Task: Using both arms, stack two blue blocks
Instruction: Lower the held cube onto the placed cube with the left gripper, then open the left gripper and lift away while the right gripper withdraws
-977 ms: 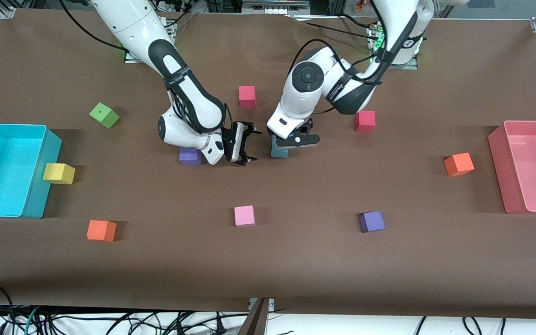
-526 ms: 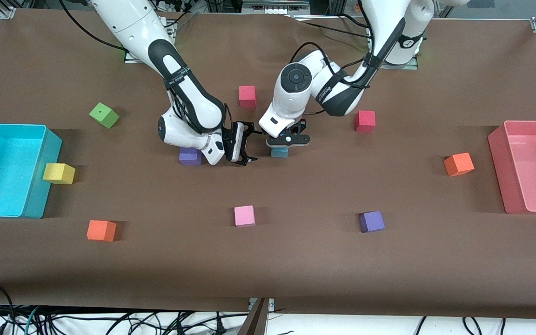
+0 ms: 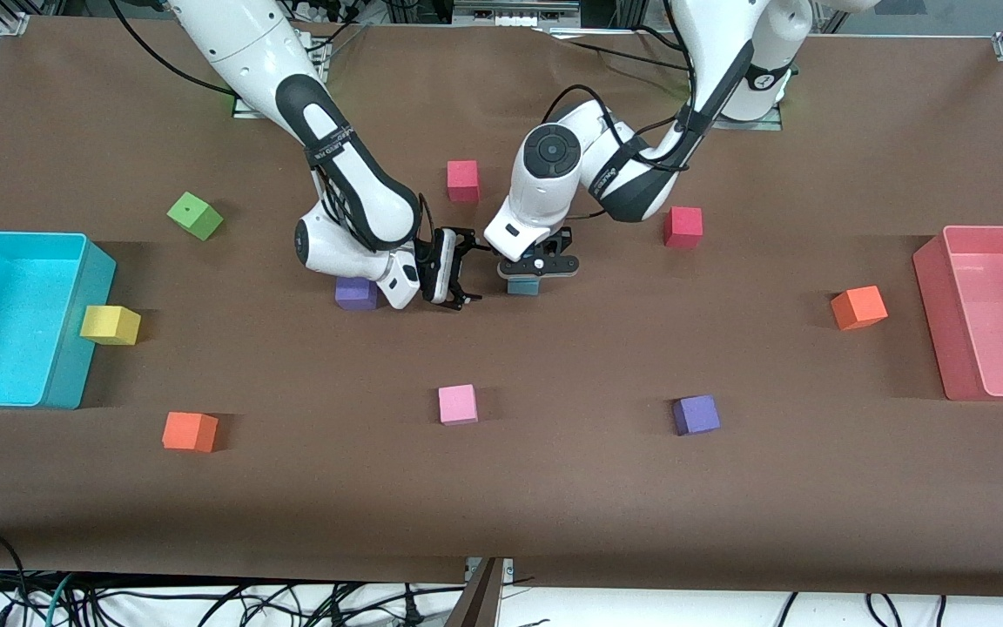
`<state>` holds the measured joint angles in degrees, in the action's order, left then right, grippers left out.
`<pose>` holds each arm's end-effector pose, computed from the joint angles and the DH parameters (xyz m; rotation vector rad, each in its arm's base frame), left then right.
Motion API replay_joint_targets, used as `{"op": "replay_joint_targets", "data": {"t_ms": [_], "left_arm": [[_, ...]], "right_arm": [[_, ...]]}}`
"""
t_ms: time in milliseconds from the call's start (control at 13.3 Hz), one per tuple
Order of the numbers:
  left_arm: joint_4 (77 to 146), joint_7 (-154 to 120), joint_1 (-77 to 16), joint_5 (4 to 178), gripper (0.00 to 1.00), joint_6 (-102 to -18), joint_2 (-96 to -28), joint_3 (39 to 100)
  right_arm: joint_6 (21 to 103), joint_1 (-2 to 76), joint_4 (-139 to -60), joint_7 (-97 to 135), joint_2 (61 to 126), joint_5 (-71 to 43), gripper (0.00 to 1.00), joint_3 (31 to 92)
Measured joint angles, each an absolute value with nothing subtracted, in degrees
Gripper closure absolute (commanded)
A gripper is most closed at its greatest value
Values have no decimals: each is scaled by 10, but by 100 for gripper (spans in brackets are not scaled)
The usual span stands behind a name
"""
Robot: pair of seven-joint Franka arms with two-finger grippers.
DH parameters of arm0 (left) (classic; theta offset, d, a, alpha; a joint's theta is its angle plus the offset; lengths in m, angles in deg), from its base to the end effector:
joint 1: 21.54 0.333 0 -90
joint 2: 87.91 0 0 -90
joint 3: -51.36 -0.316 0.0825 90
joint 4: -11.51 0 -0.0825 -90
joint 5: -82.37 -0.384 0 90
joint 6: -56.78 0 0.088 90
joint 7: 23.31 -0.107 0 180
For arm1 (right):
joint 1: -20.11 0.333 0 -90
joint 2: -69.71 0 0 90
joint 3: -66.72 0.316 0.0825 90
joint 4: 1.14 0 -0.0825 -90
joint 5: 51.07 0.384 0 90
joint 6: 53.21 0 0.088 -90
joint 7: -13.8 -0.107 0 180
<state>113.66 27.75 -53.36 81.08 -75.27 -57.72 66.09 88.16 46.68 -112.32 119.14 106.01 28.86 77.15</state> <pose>0.4630 -0.4677 0.2695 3.0533 0.1497 -0.1158 0.4859 0.3623 0.1484 -1.8909 -1.3402 -0.4755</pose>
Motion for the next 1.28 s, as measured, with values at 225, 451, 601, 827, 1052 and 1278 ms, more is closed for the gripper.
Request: {"op": "replay_joint_targets", "data": {"t_ms": [225, 451, 601, 827, 1052, 1278], "left_arm": [[1137, 280, -539, 811, 100, -765, -570, 656], [1137, 280, -541, 811, 84, -767, -569, 651], [1137, 280, -542, 811, 60, -767, -568, 648], [1137, 281, -542, 811, 0, -767, -568, 648], [1138, 281, -544, 811, 0, -767, -567, 647], [1137, 282, -548, 811, 0, -767, -569, 646]], "right_arm": [[881, 467, -1123, 1192, 1060, 289, 0, 772], [881, 467, -1123, 1192, 1060, 289, 0, 772], [881, 467, -1123, 1192, 1061, 289, 0, 772], [881, 467, -1123, 1193, 1061, 289, 0, 772], [881, 467, -1118, 1193, 1061, 289, 0, 772], [881, 467, -1116, 1193, 1061, 289, 0, 772]]}}
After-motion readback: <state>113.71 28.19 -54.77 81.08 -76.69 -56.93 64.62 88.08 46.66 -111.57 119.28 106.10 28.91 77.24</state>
